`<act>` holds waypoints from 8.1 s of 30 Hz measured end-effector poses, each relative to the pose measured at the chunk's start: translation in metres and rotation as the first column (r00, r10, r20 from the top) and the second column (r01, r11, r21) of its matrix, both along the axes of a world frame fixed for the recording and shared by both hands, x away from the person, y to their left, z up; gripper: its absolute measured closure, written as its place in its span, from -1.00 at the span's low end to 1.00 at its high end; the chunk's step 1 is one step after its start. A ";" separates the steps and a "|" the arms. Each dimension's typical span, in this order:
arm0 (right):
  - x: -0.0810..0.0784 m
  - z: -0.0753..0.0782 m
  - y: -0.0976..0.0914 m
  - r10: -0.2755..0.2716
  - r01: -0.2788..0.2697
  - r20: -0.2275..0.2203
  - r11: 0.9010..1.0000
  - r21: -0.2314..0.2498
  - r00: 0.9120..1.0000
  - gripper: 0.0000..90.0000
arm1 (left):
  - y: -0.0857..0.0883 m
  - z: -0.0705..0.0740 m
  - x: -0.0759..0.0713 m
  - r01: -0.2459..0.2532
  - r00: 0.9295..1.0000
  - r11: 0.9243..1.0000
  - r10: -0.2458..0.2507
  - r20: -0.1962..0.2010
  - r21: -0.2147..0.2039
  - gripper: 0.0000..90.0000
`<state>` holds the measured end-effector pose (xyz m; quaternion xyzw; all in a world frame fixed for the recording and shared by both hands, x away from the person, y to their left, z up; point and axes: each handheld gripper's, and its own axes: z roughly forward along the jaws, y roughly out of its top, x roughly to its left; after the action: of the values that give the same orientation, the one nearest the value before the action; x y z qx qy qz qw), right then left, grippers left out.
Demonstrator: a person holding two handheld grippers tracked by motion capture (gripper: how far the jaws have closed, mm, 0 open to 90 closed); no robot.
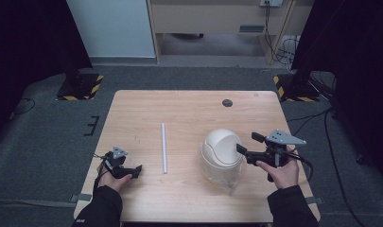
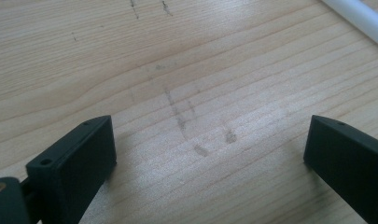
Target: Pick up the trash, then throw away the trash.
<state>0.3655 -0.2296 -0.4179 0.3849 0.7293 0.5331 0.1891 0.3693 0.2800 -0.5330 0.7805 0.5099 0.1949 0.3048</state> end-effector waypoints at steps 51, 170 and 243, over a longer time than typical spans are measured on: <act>0.008 -0.011 -0.014 -0.058 0.059 -0.074 0.998 0.011 0.996 -0.60 | -0.048 0.030 -0.004 0.038 0.996 0.988 -0.026 0.081 -0.151 -0.44; 0.000 0.048 -0.037 -0.167 0.150 0.143 0.981 0.126 0.976 -0.34 | -0.081 0.161 -0.057 0.263 0.857 0.924 -0.091 0.507 -0.279 0.75; -0.005 0.100 0.086 0.296 -0.317 0.114 0.874 0.367 0.948 0.79 | -0.149 0.157 -0.078 0.445 0.820 0.864 -0.289 0.495 -0.233 0.75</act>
<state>0.3602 -0.1439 -0.3174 0.2792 0.6580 0.6980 0.0437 0.2910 0.1311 -0.3764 0.7351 0.2898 0.2135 0.5746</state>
